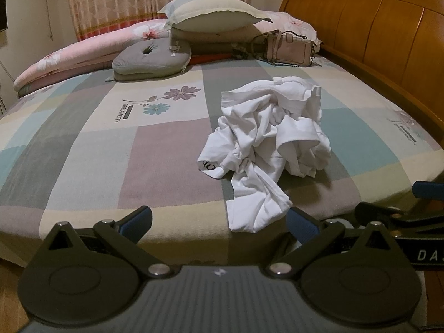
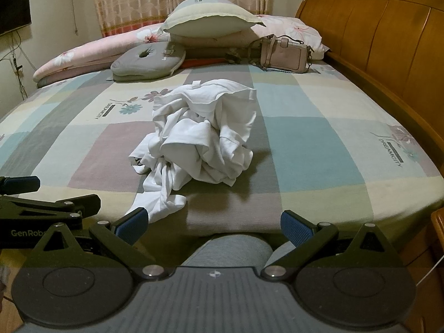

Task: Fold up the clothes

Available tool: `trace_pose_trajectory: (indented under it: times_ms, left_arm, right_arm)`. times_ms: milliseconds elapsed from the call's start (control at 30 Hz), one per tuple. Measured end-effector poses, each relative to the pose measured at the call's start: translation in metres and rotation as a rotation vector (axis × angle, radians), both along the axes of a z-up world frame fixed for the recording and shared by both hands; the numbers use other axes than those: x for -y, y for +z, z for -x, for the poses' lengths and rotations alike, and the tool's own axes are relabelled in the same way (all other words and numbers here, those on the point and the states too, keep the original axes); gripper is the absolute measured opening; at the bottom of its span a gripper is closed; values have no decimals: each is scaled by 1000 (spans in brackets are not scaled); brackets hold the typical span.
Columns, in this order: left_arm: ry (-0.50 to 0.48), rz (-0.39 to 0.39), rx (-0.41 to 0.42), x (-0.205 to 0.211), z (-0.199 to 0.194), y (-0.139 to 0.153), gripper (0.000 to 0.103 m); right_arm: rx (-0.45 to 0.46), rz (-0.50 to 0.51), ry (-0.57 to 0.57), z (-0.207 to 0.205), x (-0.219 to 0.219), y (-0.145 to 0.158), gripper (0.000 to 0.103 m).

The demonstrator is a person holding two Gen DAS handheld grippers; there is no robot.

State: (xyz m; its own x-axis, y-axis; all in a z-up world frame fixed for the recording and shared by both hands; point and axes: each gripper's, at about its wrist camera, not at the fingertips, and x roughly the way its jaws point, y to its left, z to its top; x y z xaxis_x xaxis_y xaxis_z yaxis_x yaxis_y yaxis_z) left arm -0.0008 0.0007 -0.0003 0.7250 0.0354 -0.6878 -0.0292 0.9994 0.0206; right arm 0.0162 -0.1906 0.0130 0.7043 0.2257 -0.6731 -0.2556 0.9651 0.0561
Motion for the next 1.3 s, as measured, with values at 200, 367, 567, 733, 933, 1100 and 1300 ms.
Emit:
trace_pose_trajectory:
  times_ms: [200, 367, 567, 733, 933, 1100, 1300]
  left_arm:
    - [1, -6, 6, 1, 0, -1, 102]
    - [-4, -8, 14, 1, -1, -1, 102]
    - [-9, -7, 12, 1, -5, -4, 102]
    - [-13, -10, 9, 2, -8, -6, 102]
    - [-18, -12, 3, 3, -15, -10, 102]
    - [-20, -8, -1, 3, -22, -12, 102]
    - [-25, 3, 1, 2, -33, -14, 102]
  right_arm:
    - [-3, -2, 0, 0, 0, 0, 103]
    - [-1, -9, 1, -1, 2, -1, 103]
    - [-12, -11, 5, -4, 1, -4, 103]
    - [-18, 2, 7, -7, 0, -7, 103]
    - [-29, 2, 2, -13, 0, -10, 103]
    - [-35, 14, 2, -19, -1, -11, 103]
    - [-37, 30, 12, -30, -4, -9, 103]
